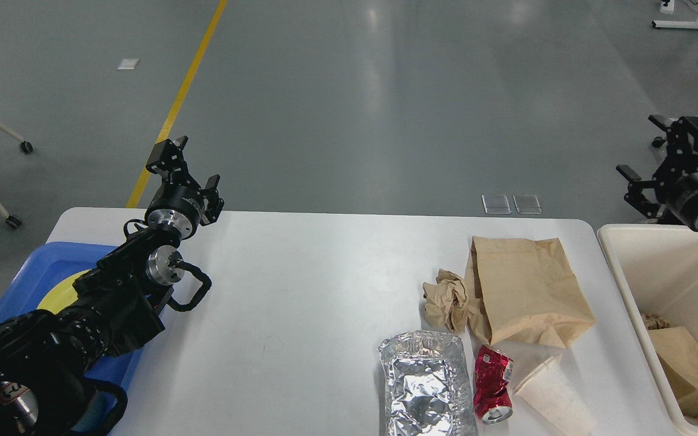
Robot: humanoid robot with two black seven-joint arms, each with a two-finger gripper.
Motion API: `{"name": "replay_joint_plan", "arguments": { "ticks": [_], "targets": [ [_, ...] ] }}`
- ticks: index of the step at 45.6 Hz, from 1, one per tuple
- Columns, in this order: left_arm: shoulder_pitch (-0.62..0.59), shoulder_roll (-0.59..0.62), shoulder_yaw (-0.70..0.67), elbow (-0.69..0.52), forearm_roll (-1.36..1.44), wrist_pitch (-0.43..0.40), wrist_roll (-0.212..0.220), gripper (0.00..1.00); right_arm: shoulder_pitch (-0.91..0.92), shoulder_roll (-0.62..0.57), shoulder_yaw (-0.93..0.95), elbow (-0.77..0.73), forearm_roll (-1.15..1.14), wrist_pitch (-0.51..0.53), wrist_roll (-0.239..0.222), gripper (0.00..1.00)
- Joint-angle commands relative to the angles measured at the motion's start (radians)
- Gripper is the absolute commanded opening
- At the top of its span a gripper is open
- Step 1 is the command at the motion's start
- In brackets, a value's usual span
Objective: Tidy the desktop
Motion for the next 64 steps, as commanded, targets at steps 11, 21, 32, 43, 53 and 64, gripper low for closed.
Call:
{"name": "replay_joint_plan", "arguments": {
  "ticks": [11,21,32,43,53,64],
  "targets": [
    [0.000,-0.001,0.001,0.001,0.000,0.001,-0.001,0.96,0.100,-0.008,-0.405,-0.026,-0.016,-0.011,-0.007,1.00],
    [0.000,-0.001,0.001,-0.001,0.000,0.001,-0.001,0.96,0.192,-0.013,-0.627,-0.056,-0.016,-0.034,-0.008,1.00],
    [0.000,-0.001,-0.001,-0.001,0.000,0.001,-0.001,0.96,0.353,-0.037,-0.853,-0.056,-0.020,-0.034,-0.005,1.00],
    [0.000,0.000,-0.001,0.001,0.000,0.001,0.001,0.96,0.516,-0.090,-1.034,-0.038,-0.020,-0.020,-0.004,1.00],
    [0.000,-0.001,0.000,-0.001,0.000,0.001,-0.001,0.96,0.667,-0.171,-1.219,0.068,-0.023,0.012,0.001,1.00],
    [0.000,0.000,0.001,0.001,0.000,0.001,-0.001,0.96,0.798,-0.208,-1.453,0.230,-0.057,0.086,0.004,1.00]
  ]
}}
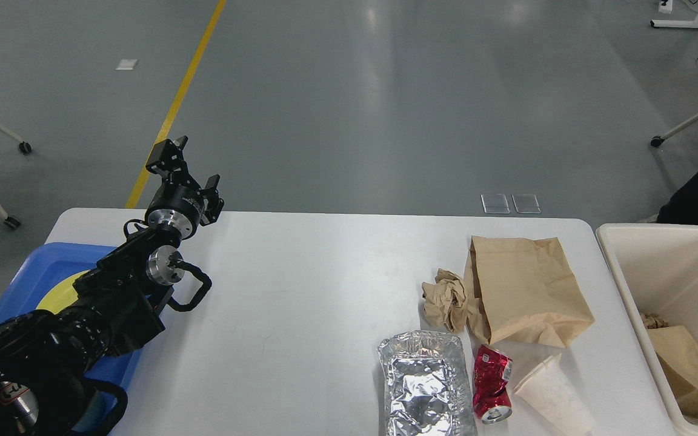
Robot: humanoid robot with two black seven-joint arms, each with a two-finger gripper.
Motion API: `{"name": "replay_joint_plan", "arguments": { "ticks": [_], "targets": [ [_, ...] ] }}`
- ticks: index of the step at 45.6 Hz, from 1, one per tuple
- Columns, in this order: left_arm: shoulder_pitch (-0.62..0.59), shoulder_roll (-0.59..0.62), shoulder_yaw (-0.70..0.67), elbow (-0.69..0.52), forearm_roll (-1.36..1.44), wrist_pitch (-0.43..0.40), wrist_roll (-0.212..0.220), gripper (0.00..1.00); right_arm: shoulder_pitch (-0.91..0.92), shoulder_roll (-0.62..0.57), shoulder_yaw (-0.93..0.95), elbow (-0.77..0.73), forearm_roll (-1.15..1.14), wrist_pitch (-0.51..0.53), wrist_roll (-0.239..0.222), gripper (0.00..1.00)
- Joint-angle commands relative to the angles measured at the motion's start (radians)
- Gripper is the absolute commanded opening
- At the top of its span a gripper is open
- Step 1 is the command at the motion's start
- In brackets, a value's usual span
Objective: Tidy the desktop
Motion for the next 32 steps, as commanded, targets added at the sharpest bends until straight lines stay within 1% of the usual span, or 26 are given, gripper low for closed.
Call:
{"name": "replay_joint_plan", "arguments": {
  "ticks": [1,7,12,22,32],
  "targets": [
    [0.000,0.001,0.001,0.000,0.000,0.000,0.001,0.96,0.048,-0.008,-0.096,0.082,-0.010,0.015,0.001,1.00],
    [0.000,0.001,-0.001,-0.001,0.000,0.000,0.001,0.96,0.090,-0.005,-0.194,0.139,-0.011,0.018,0.001,1.00],
    [0.000,0.001,-0.001,0.000,0.000,0.000,-0.001,0.96,0.120,0.003,-0.227,0.133,-0.008,0.017,-0.001,1.00],
    [0.000,0.001,-0.001,-0.001,0.000,0.000,0.001,0.96,0.106,-0.008,-0.159,0.124,-0.010,0.015,-0.010,1.00],
    [0.000,-0.001,0.001,-0.001,0.000,0.000,-0.001,0.96,0.080,-0.040,-0.144,0.124,-0.011,0.014,-0.010,1.00]
  ]
}}
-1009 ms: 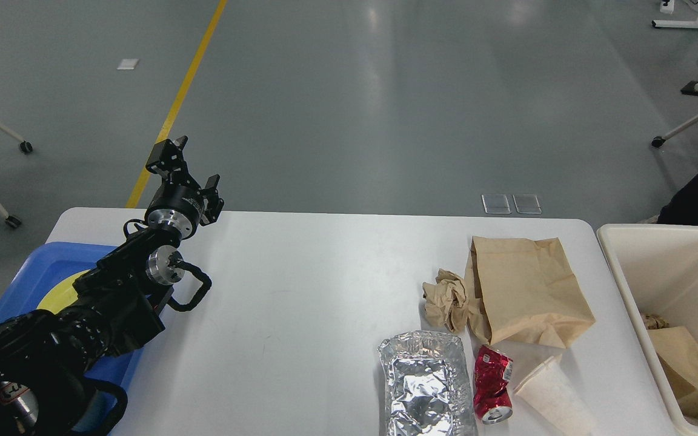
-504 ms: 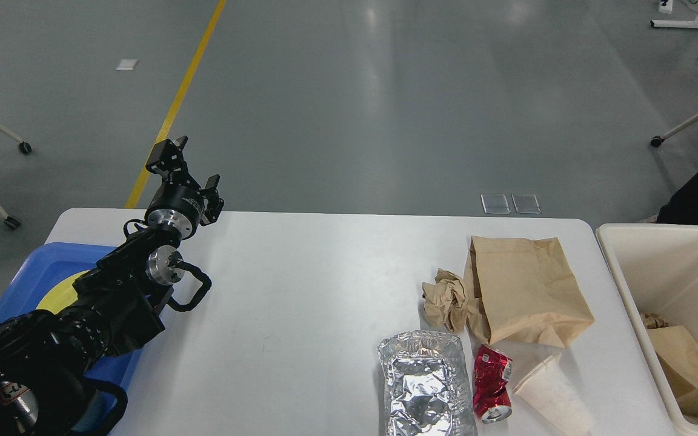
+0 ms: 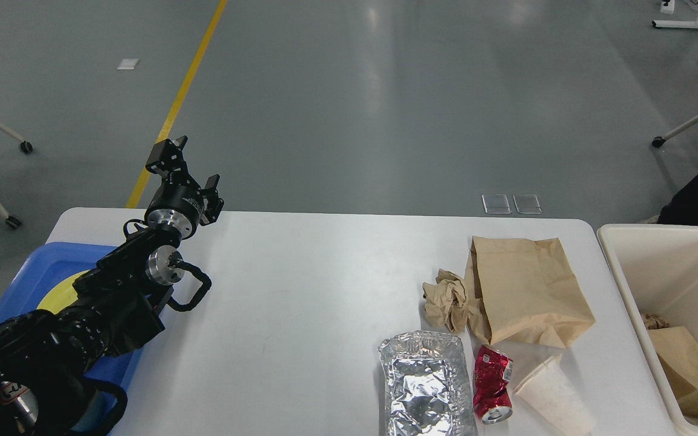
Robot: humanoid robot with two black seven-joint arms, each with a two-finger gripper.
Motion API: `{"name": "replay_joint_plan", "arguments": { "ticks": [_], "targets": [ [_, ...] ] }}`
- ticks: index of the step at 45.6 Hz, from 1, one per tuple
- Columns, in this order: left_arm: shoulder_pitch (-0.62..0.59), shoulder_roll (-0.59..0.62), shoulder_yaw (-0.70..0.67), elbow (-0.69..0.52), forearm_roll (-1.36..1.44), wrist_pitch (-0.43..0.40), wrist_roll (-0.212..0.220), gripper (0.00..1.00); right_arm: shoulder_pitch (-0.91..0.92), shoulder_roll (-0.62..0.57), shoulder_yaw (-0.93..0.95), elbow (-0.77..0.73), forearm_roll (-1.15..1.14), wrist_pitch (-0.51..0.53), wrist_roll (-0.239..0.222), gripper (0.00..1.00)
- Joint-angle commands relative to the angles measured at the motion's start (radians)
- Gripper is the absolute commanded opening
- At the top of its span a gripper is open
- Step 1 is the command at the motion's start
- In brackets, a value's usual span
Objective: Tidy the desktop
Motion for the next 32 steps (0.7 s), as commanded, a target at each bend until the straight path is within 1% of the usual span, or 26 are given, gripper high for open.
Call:
{"name": "replay_joint_plan", "arguments": {
  "ticks": [1,20,26,32],
  "targets": [
    [0.000,0.000,0.001,0.000,0.000,0.001,0.000,0.96,-0.006,-0.010,0.005,0.000,0.000,-0.002,0.000,1.00],
    [0.000,-0.001,0.001,0.000,0.000,-0.001,0.000,0.96,-0.012,-0.001,0.019,0.000,0.001,-0.005,0.000,1.00],
    [0.000,0.000,0.001,-0.001,0.000,0.001,0.001,0.96,-0.029,-0.001,0.023,0.000,0.003,-0.010,0.000,1.00],
    [0.000,-0.001,-0.001,0.000,0.000,0.001,0.000,0.96,-0.070,-0.001,0.068,0.000,0.003,-0.011,0.000,1.00]
  ]
}}
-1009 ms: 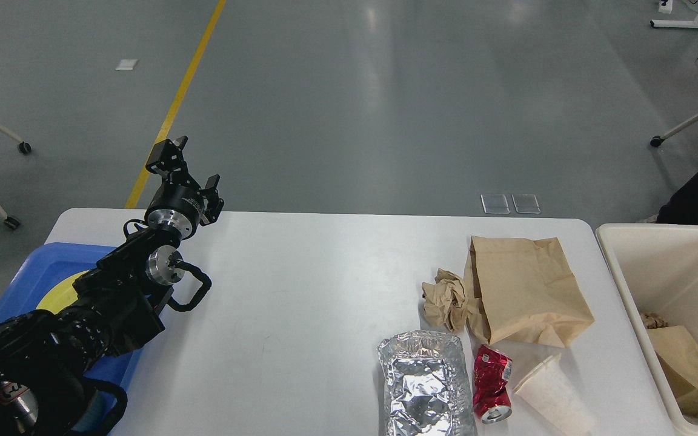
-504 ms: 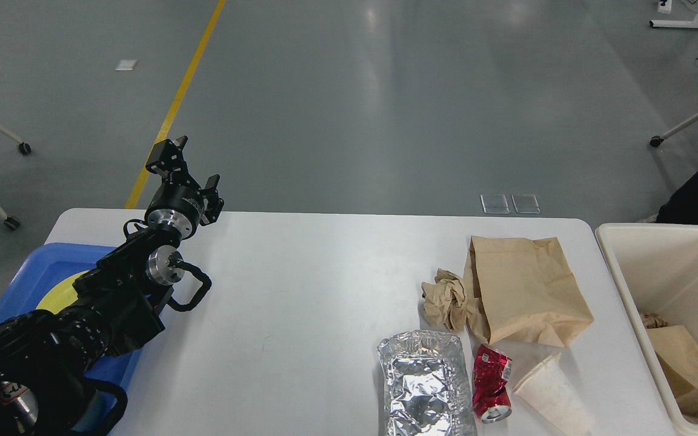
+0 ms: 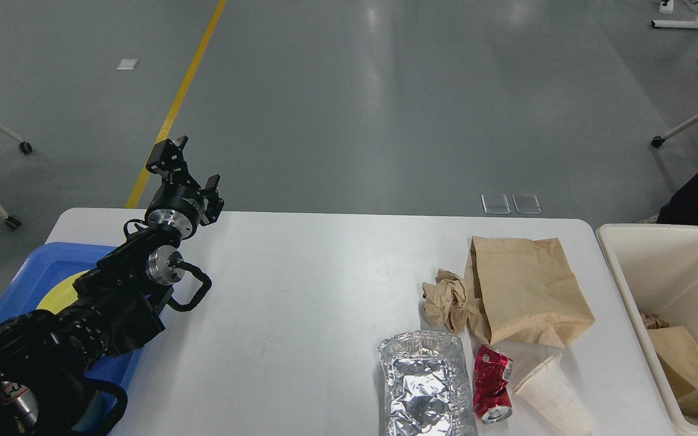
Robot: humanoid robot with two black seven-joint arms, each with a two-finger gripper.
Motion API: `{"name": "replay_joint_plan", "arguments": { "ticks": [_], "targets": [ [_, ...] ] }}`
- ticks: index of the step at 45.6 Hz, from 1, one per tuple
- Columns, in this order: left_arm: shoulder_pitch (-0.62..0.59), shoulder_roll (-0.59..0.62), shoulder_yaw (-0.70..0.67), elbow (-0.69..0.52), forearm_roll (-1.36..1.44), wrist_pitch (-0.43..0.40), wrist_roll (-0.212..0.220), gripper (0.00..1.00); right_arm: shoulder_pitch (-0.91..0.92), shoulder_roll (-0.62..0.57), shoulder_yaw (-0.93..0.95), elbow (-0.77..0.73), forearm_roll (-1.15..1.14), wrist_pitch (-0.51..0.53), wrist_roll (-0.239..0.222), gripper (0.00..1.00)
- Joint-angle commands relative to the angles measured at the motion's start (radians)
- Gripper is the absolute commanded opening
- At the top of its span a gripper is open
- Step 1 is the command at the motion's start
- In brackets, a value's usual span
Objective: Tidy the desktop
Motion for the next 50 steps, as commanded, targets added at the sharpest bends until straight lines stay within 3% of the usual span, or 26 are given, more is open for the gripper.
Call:
{"name": "replay_joint_plan", "arguments": {
  "ticks": [1,50],
  "targets": [
    [0.000,-0.001,0.000,-0.001,0.000,0.001,-0.001,0.96,-0.040,0.000,0.043,0.000,0.000,-0.001,0.000,1.00],
    [0.000,-0.001,0.000,-0.001,0.000,-0.001,-0.001,0.96,-0.074,0.003,0.120,-0.020,-0.001,0.001,0.000,1.00]
  ]
}}
